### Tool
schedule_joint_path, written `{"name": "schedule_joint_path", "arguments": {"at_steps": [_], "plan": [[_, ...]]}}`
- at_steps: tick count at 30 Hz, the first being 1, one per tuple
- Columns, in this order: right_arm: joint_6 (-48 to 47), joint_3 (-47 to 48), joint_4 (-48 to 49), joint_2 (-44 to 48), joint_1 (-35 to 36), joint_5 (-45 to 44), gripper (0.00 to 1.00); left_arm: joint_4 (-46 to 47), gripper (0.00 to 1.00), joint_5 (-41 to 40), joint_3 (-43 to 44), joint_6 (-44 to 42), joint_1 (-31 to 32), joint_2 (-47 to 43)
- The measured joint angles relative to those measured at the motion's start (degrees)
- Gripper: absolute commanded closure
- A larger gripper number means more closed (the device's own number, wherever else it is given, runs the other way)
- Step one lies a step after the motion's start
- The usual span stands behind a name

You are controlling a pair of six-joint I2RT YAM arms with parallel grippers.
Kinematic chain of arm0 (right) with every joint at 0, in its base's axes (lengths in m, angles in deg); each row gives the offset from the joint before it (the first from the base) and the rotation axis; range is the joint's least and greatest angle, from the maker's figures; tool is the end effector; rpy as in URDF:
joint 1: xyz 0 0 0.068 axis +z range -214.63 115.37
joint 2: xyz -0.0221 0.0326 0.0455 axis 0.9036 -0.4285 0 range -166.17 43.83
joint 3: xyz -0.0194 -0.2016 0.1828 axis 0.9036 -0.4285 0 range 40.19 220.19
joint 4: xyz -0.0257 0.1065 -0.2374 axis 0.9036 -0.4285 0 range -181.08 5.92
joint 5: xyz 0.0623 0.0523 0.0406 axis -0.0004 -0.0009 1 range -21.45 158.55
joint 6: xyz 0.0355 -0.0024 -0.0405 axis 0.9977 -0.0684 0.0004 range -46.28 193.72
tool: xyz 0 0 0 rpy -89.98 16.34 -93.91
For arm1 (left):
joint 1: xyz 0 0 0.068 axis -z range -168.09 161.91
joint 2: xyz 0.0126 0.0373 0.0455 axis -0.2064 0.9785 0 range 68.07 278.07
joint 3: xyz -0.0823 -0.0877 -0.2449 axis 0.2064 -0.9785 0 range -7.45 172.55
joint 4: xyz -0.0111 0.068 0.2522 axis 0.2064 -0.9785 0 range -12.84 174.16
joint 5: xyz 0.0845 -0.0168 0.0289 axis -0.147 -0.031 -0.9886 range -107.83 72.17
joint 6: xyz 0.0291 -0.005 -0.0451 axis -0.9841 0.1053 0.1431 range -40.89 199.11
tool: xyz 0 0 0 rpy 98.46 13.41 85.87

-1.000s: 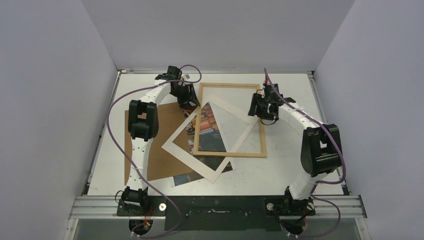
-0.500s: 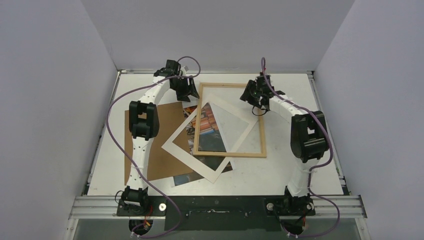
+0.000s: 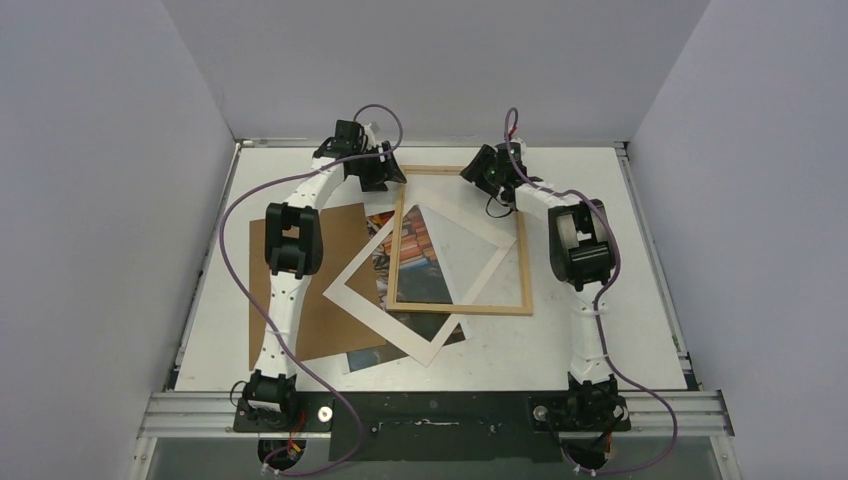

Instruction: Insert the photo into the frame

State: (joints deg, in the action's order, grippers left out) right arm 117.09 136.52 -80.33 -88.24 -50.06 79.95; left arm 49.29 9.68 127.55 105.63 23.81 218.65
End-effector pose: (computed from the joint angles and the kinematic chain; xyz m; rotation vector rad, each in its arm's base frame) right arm 0.5045 0.1384 0.1574 0.4337 2.1828 0.7909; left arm 0.5537 -0.1335 0.1538 -0.1001 2.5137 -0.8756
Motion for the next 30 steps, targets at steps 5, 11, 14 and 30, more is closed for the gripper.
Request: {"name": "schedule_joint_path", "arguments": {"at_steps": [5, 11, 14, 30], "plan": [[0.2, 2.54, 1.18, -2.89, 0.55, 0.66, 0.47, 2.99, 0.41, -0.04, 2.1, 1.2, 0.22, 1.95], [-0.59, 2.73, 1.49, -3.56, 0.55, 0.85, 0.48, 3.89, 0.46, -0.26, 2.34, 1.38, 0.55, 2.45], [-1.57, 2.95, 0.44, -3.56, 0.61, 0.11, 0.48, 3.96, 0.46, -0.26, 2.58, 1.4, 0.59, 2.67], [-9.09, 8.39, -14.67, -1.4, 0.44, -2.97, 0.37, -1.14, 0.41, -1.36, 4.98, -0.07, 0.7, 2.82]]}}
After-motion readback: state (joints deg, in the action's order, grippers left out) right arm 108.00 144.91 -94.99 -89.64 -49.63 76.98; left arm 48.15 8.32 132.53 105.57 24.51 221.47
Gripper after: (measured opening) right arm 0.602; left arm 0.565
